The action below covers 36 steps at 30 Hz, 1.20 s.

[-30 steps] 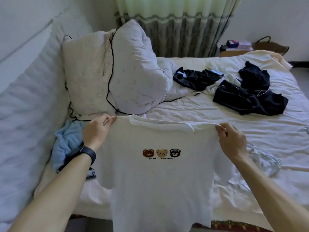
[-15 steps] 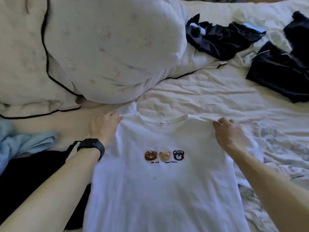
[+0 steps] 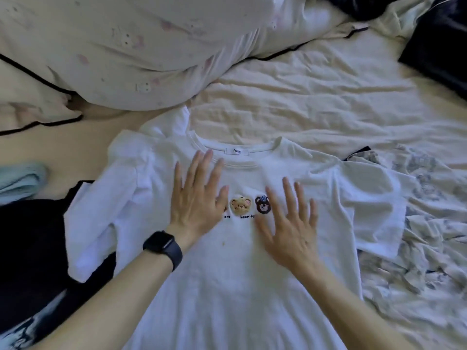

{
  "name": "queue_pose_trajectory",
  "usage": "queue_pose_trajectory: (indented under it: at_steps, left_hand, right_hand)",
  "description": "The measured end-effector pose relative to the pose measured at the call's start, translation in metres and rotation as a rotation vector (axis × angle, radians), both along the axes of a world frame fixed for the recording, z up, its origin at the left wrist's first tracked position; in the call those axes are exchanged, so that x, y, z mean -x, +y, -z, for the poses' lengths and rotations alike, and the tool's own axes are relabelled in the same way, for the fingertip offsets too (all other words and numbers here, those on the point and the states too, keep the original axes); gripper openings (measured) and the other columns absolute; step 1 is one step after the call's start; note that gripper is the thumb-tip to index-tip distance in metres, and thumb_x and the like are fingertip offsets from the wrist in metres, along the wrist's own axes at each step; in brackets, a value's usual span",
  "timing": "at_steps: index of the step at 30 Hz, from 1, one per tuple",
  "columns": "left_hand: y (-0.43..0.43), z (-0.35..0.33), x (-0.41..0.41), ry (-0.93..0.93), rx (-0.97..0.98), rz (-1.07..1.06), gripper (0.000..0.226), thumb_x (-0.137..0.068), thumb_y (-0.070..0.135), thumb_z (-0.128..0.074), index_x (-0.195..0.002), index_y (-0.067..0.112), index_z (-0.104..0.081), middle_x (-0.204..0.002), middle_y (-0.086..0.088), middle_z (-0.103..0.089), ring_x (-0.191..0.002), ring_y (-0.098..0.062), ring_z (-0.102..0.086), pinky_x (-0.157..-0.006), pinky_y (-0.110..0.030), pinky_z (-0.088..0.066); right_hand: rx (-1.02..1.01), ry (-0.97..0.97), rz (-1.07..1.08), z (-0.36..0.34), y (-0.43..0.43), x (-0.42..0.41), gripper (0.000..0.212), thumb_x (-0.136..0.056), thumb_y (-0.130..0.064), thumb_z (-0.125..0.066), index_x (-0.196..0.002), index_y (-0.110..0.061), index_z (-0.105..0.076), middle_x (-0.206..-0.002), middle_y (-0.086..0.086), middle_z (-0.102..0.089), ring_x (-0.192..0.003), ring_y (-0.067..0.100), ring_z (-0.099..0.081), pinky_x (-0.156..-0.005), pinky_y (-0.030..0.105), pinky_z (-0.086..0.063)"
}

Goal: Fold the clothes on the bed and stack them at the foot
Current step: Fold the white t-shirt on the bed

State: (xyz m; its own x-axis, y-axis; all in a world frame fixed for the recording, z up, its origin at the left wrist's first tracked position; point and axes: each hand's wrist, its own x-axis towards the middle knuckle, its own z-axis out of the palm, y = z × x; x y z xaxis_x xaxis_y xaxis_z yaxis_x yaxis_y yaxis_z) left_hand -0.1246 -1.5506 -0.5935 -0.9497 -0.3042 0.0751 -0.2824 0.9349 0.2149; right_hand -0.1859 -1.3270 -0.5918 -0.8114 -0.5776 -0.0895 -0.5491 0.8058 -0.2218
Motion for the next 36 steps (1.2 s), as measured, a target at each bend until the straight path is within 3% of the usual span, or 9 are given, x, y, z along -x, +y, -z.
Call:
queue_pose_trajectory:
  at_steps: [5, 7, 12, 15, 20, 23, 27, 31, 36]
  left_hand:
    - [0.038, 0.035, -0.015, -0.302, -0.085, 0.054, 0.066, -0.1, 0.066, -0.021, -0.158, 0.046, 0.002, -0.168, 0.011, 0.012, -0.156, -0.02, 0.004, -0.118, -0.063, -0.004]
    - [0.036, 0.038, -0.012, -0.36, -0.036, 0.038, 0.066, -0.099, 0.068, -0.015, -0.157, 0.046, 0.006, -0.167, 0.01, 0.015, -0.156, -0.02, 0.006, -0.117, -0.065, -0.005]
    - [0.066, 0.014, -0.001, -0.458, -0.095, -0.124, 0.063, -0.097, 0.058, -0.015, -0.158, 0.045, -0.004, -0.169, 0.005, 0.008, -0.155, -0.026, 0.007, -0.118, -0.065, -0.005]
    - [0.108, -0.007, 0.02, -0.385, -0.108, -0.148, 0.06, -0.101, 0.043, -0.029, -0.159, 0.032, -0.022, -0.168, -0.011, -0.006, -0.154, -0.033, -0.004, -0.12, -0.061, -0.008]
    - [0.206, -0.006, 0.072, -0.443, -0.196, 0.054, 0.062, -0.101, 0.056, -0.031, -0.157, 0.049, -0.005, -0.167, 0.008, 0.016, -0.154, -0.023, 0.012, -0.117, -0.068, -0.002]
    - [0.237, 0.003, 0.098, -0.608, -0.271, -0.106, 0.061, -0.095, 0.073, -0.013, -0.145, 0.062, 0.021, -0.163, 0.014, 0.027, -0.151, -0.023, 0.024, -0.108, -0.075, 0.006]
    - [0.245, 0.001, 0.109, -0.699, -0.23, -0.137, 0.067, -0.09, 0.08, -0.01, -0.143, 0.061, 0.026, -0.162, 0.013, 0.03, -0.15, -0.025, 0.027, -0.104, -0.082, -0.001]
    - [0.247, -0.02, 0.131, -0.815, -0.254, -0.152, 0.069, -0.094, 0.066, -0.035, -0.153, 0.05, -0.002, -0.166, 0.001, 0.007, -0.153, -0.032, 0.006, -0.113, -0.069, -0.017]
    - [0.267, -0.059, 0.217, -0.303, -0.123, 0.145, 0.033, -0.087, 0.031, -0.058, -0.116, 0.016, -0.061, -0.119, -0.006, -0.056, -0.112, -0.029, -0.051, -0.089, -0.041, -0.043]
  right_hand:
    - [-0.286, -0.133, -0.004, 0.026, 0.042, 0.024, 0.072, -0.099, -0.071, -0.021, -0.162, -0.042, -0.003, -0.172, -0.005, 0.004, -0.157, 0.013, 0.01, -0.122, 0.05, 0.017]
    - [-0.292, -0.102, 0.008, 0.022, 0.061, 0.048, 0.069, -0.101, -0.067, -0.024, -0.163, -0.04, -0.008, -0.172, -0.002, 0.002, -0.157, 0.014, 0.01, -0.122, 0.048, 0.017]
    - [0.149, -0.026, 0.663, -0.026, 0.125, 0.066, 0.064, -0.094, -0.056, -0.048, -0.146, -0.019, -0.045, -0.152, 0.012, -0.042, -0.141, 0.03, -0.035, -0.115, 0.046, -0.025]
    - [0.316, -0.373, 1.061, -0.041, 0.164, 0.08, 0.061, -0.093, -0.062, -0.055, -0.127, -0.013, -0.049, -0.128, 0.013, -0.056, -0.116, 0.033, -0.053, -0.091, 0.041, -0.041]
    - [0.232, -0.741, 1.003, -0.049, 0.179, 0.1, 0.063, -0.088, -0.052, -0.07, -0.127, -0.008, -0.047, -0.113, 0.01, -0.059, -0.103, 0.033, -0.06, -0.082, 0.041, -0.047]
    - [0.31, -0.591, 0.849, -0.057, 0.199, 0.12, 0.017, -0.09, -0.038, -0.066, -0.097, -0.024, -0.059, -0.09, -0.004, -0.067, -0.086, 0.02, -0.064, -0.066, 0.032, -0.043]
    - [0.535, -0.399, 0.906, -0.068, 0.236, 0.148, 0.009, -0.089, -0.034, -0.064, -0.083, -0.037, -0.058, -0.079, -0.023, -0.065, -0.081, -0.004, -0.06, -0.061, 0.021, -0.038]
    - [0.358, -0.656, 0.856, -0.045, 0.249, 0.137, 0.017, -0.097, -0.033, -0.058, -0.105, -0.019, -0.057, -0.104, 0.002, -0.064, -0.093, 0.024, -0.056, -0.077, 0.037, -0.041]
    - [0.251, -0.74, 0.987, -0.046, 0.259, 0.122, 0.052, -0.082, -0.071, -0.057, -0.104, -0.025, -0.049, -0.092, -0.008, -0.058, -0.088, 0.023, -0.057, -0.072, 0.037, -0.04]
